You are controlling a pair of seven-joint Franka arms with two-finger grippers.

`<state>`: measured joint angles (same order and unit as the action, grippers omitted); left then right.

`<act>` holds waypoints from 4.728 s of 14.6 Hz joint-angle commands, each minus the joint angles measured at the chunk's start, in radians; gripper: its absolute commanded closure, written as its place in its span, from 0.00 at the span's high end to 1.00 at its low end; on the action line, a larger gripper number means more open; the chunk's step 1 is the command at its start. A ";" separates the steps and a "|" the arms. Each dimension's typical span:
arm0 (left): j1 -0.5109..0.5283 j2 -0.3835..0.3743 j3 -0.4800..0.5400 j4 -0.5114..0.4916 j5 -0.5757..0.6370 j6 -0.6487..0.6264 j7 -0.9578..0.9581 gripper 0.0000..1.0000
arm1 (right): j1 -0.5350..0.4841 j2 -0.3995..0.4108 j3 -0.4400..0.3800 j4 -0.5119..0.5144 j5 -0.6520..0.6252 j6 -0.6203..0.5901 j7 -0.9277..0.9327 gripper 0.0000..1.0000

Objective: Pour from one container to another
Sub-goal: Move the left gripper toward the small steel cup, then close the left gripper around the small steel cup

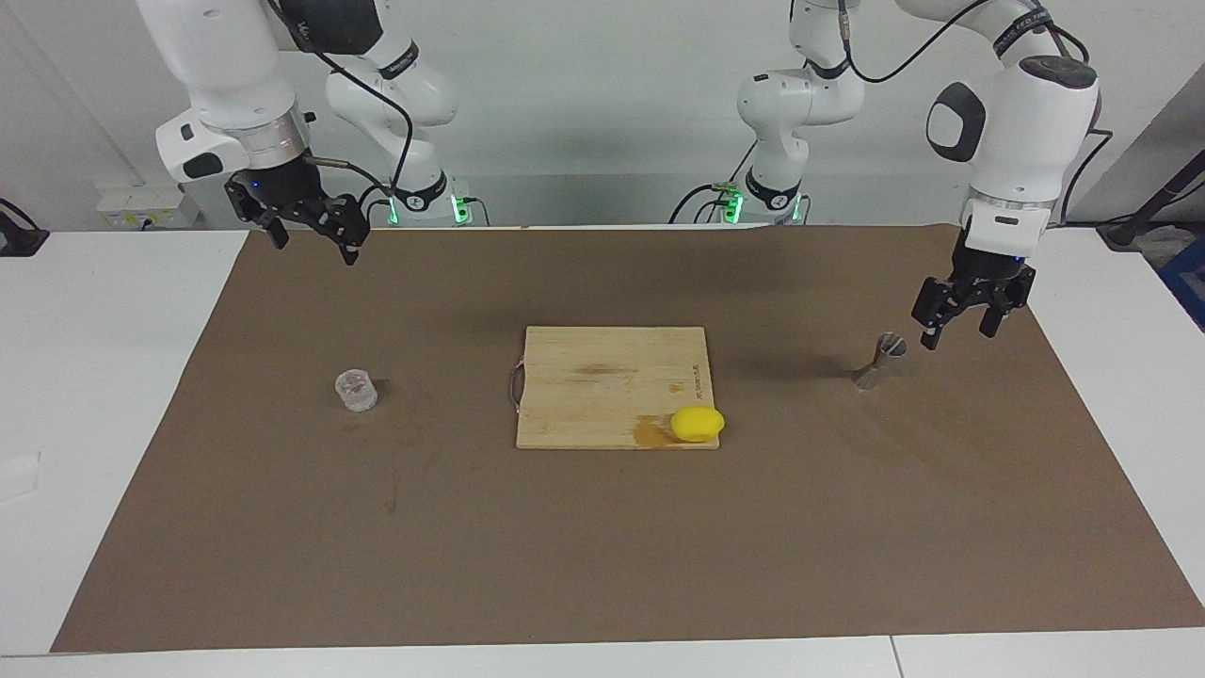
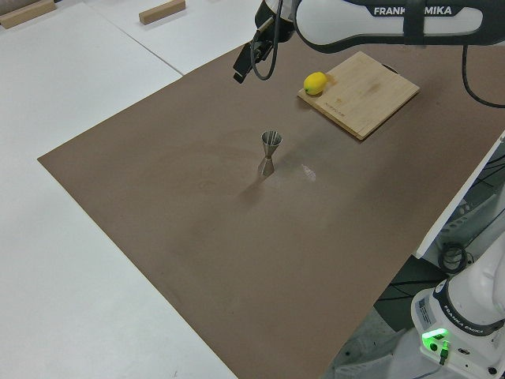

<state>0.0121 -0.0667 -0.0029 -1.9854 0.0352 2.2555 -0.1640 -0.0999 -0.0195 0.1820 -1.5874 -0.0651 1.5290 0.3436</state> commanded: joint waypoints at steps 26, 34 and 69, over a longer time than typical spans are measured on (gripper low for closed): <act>0.201 0.074 -0.002 0.014 -0.633 -0.290 1.264 1.00 | -0.004 0.015 0.014 -0.019 0.045 0.020 -0.156 0.99; 0.348 0.208 -0.002 0.013 -1.043 -0.611 1.889 1.00 | -0.006 0.010 0.014 -0.020 0.045 0.011 -0.149 1.00; 0.529 0.547 -0.002 0.020 -1.204 -0.846 2.554 1.00 | -0.006 0.009 0.014 -0.022 0.047 0.008 -0.143 1.00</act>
<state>0.5441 0.4726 -0.0011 -1.9685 -1.1778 1.3973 2.3679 -0.0950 0.0052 0.1928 -1.5944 -0.0448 1.5436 0.2129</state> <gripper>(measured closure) 0.000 0.000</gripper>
